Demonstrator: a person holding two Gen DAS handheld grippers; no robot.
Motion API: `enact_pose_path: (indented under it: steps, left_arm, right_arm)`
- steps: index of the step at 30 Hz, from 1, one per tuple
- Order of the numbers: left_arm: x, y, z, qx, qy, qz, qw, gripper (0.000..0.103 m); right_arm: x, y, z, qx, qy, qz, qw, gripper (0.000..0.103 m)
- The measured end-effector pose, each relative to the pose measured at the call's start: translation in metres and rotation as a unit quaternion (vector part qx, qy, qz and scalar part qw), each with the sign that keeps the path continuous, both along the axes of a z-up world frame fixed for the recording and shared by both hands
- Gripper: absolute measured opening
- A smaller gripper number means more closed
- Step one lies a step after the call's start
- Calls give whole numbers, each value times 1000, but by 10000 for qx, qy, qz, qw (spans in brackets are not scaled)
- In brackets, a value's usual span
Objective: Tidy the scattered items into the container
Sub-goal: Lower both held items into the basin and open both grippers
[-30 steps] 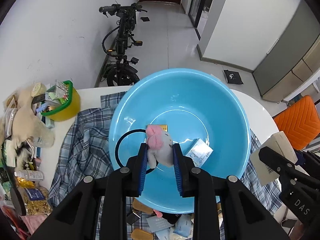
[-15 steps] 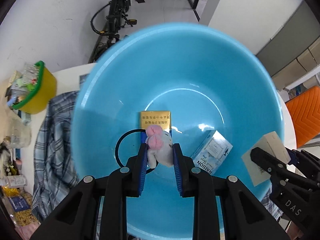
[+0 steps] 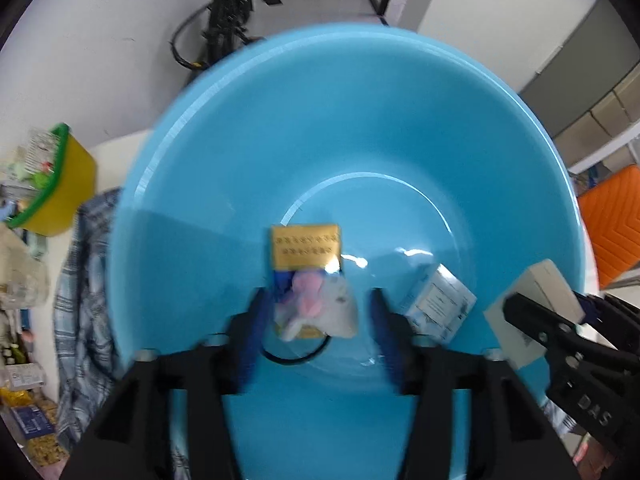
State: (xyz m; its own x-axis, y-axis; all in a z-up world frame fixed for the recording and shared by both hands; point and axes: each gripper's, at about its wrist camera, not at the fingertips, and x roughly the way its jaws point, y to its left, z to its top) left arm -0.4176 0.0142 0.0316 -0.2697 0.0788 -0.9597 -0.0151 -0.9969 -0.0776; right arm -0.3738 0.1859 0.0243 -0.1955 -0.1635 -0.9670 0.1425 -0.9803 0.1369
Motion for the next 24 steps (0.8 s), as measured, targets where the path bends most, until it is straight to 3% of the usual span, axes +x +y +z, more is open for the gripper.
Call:
enact_pose_path:
  steps: [3,10,13,15,24]
  left_arm:
    - [3,2,8,168,114,-68,9998,66]
    - [8,2,8,140,6,-103,9998,66]
    - [7,-2,10,72,8,-104,9999,66]
    - [8,-2,14,115,87,-75,9999,66]
    - [7,-5,12,121,48,-29,9999,66]
  right_arm:
    - [2,-1,7,25,50,29,10000,40]
    - [3,-6,16,53,141,44,9999,41]
    - [0,-8,14,180,230,51,9996,48]
    - [-3,-6,14,338,375,-94,9987,67]
    - [-5,6,19,144,534,-272,9981,69]
